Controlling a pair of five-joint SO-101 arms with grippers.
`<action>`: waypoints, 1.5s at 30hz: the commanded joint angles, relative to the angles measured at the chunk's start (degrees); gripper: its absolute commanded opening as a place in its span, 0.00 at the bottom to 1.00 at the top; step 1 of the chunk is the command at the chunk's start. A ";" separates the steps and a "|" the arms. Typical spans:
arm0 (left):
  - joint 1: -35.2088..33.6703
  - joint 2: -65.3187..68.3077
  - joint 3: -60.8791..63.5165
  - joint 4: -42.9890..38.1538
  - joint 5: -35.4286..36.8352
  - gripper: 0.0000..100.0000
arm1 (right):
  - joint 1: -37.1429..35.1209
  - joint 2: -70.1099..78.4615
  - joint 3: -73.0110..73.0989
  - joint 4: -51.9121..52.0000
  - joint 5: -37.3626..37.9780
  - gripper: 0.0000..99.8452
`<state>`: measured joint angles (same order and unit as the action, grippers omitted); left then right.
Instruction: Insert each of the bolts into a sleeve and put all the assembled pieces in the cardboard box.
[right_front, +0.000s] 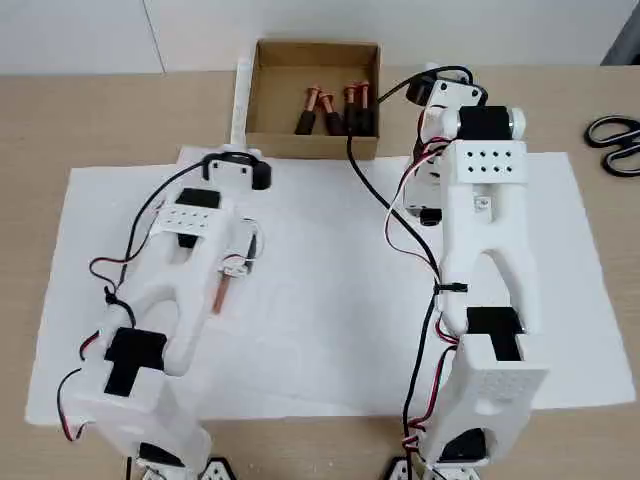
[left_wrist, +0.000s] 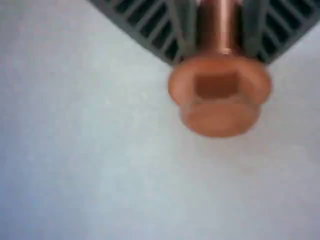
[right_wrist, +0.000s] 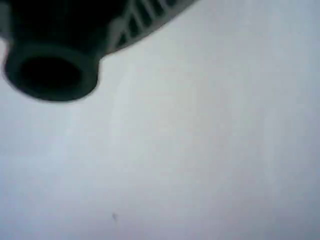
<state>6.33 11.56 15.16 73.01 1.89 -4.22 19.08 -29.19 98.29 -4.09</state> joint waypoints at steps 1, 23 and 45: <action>2.29 -8.00 -7.08 5.27 0.35 0.01 | -0.31 -4.09 0.00 0.22 -0.70 0.00; -4.92 -36.48 -12.79 21.27 0.00 0.01 | -0.04 -44.97 9.49 0.22 11.69 0.00; -6.86 -41.58 -8.48 23.82 0.70 0.01 | -4.09 -92.09 56.97 -20.26 5.89 0.00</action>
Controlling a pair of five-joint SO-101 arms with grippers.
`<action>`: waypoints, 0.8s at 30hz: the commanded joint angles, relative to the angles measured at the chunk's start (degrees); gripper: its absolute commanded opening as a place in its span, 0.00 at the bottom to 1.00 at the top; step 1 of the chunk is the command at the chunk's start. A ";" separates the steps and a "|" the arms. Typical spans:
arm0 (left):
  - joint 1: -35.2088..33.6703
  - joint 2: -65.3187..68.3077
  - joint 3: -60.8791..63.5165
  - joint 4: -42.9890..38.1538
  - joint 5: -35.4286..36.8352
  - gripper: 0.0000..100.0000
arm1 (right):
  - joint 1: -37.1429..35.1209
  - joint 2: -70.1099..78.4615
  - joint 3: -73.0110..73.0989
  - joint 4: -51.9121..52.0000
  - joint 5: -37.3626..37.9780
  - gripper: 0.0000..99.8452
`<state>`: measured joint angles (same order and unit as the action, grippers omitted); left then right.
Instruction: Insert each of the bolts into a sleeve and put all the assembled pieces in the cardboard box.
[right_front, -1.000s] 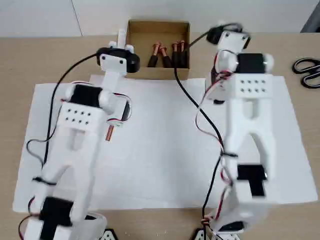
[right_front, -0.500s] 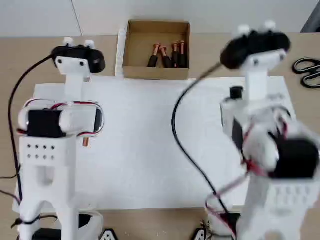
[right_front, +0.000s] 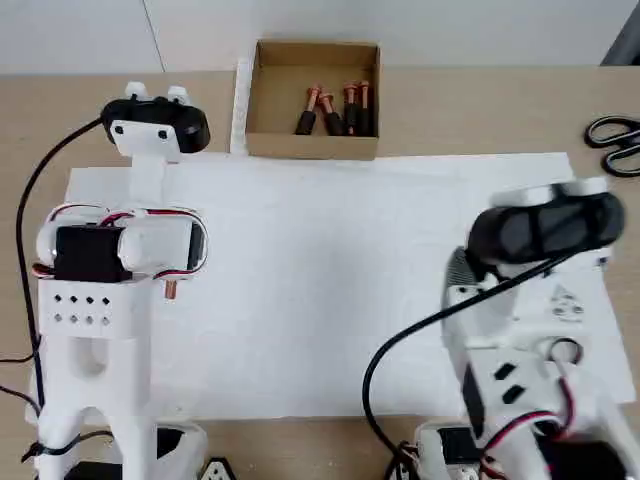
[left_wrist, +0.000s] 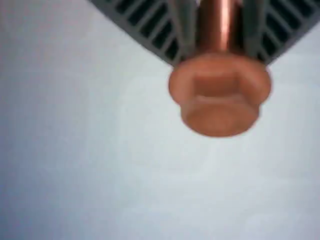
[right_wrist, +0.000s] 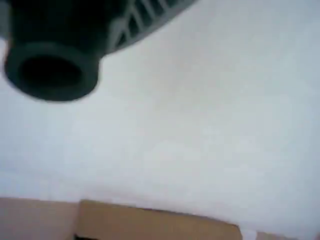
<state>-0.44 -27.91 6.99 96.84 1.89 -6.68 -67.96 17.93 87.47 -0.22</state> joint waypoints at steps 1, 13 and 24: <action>-0.09 -2.11 -0.48 0.00 1.76 0.01 | -2.42 -7.16 14.15 -13.58 3.78 0.00; 11.08 -7.47 -5.23 -0.70 14.77 0.01 | -12.26 -30.11 55.65 -43.03 5.89 0.00; 14.33 -24.53 -2.59 -4.13 16.53 0.01 | -15.08 -36.00 64.79 -43.65 -0.09 0.00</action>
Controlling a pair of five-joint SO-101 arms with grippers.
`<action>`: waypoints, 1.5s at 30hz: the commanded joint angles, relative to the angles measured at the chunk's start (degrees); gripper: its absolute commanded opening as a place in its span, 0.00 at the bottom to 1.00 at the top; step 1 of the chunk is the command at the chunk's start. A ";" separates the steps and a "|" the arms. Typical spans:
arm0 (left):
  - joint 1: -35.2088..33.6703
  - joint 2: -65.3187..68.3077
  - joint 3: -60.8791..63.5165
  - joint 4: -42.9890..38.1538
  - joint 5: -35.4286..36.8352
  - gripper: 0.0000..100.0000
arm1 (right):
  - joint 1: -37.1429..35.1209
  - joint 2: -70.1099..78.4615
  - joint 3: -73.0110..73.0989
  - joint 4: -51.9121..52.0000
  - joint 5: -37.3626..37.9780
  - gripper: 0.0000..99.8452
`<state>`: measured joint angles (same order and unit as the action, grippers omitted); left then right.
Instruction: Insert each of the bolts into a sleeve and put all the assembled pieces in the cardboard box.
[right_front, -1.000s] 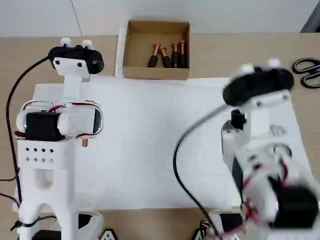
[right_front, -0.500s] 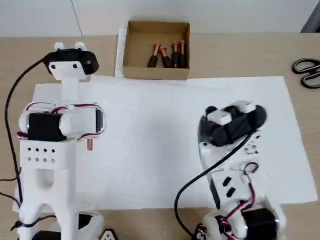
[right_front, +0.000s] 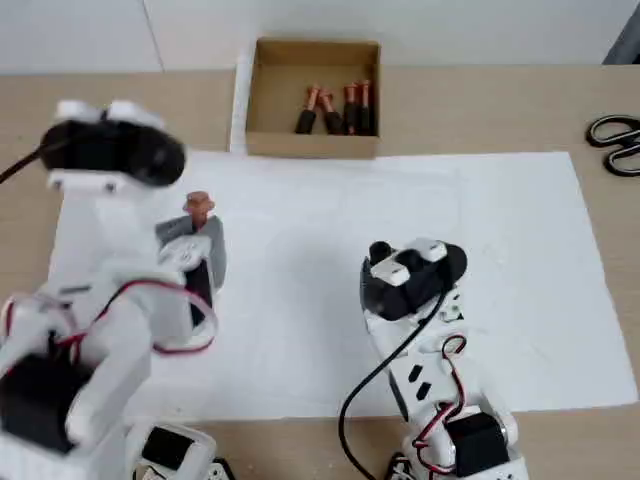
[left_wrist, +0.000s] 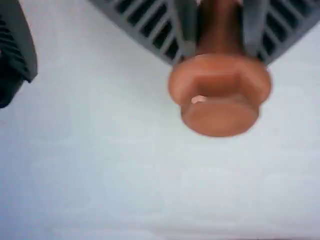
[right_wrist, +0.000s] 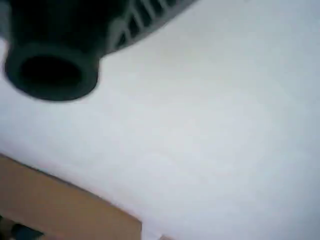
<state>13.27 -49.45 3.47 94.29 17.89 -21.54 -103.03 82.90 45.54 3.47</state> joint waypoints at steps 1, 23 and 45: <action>0.62 -3.60 2.33 -2.20 0.53 0.01 | -0.31 -0.92 -0.18 -2.15 -5.80 0.00; 12.92 -4.40 38.64 -50.64 2.55 0.01 | -13.67 -0.84 0.09 -2.68 -10.02 0.00; 15.03 -4.31 40.22 -53.19 7.03 0.01 | -14.90 -0.84 2.55 -3.91 -10.02 0.00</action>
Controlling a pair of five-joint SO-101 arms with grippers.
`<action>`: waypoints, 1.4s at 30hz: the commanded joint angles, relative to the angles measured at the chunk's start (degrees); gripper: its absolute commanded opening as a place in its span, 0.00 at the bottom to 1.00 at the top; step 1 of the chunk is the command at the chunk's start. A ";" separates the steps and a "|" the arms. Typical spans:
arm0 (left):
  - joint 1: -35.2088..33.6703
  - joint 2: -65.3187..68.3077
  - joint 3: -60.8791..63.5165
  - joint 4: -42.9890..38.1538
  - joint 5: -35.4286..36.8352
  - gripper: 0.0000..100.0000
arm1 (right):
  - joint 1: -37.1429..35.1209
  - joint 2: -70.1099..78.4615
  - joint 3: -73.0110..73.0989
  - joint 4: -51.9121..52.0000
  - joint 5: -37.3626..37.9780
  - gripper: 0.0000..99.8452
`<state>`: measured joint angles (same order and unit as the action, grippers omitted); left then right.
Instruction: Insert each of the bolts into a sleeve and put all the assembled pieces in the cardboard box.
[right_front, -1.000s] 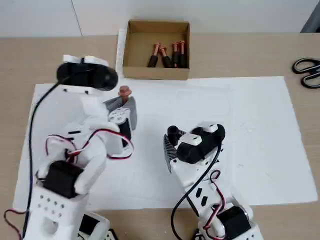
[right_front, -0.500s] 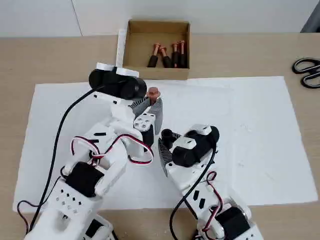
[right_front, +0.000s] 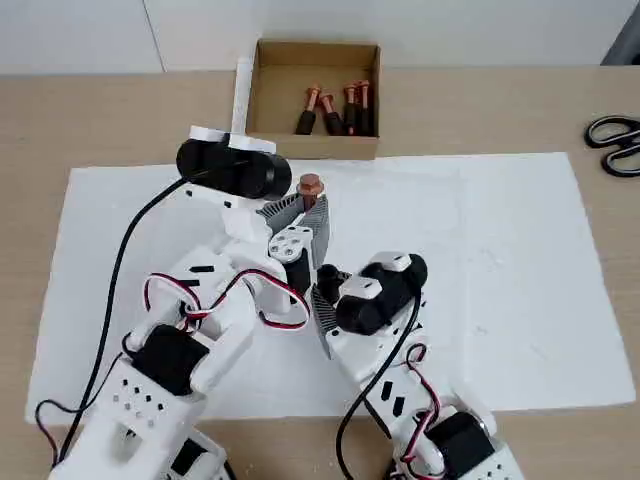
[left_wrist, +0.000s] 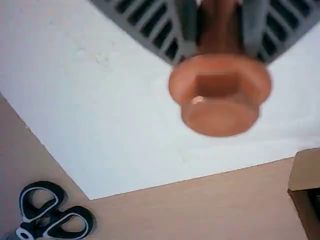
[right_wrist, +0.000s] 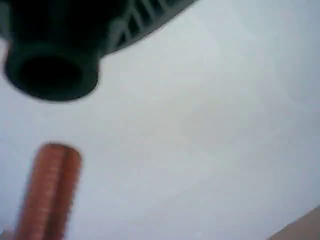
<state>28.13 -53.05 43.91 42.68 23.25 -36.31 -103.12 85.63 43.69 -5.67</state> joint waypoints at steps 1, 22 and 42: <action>0.18 -0.70 -0.22 -1.14 2.29 0.01 | -0.13 -0.75 -0.09 -2.42 -0.88 0.00; 2.90 -0.70 2.24 -0.70 2.29 0.01 | 0.13 -0.75 -0.18 -2.51 -0.88 0.00; 3.87 -6.15 8.13 5.71 -3.43 0.01 | 1.89 -0.75 -0.35 -2.51 -0.88 0.00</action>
<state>32.26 -57.36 51.30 47.78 20.53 -35.34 -103.03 86.24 42.73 -6.29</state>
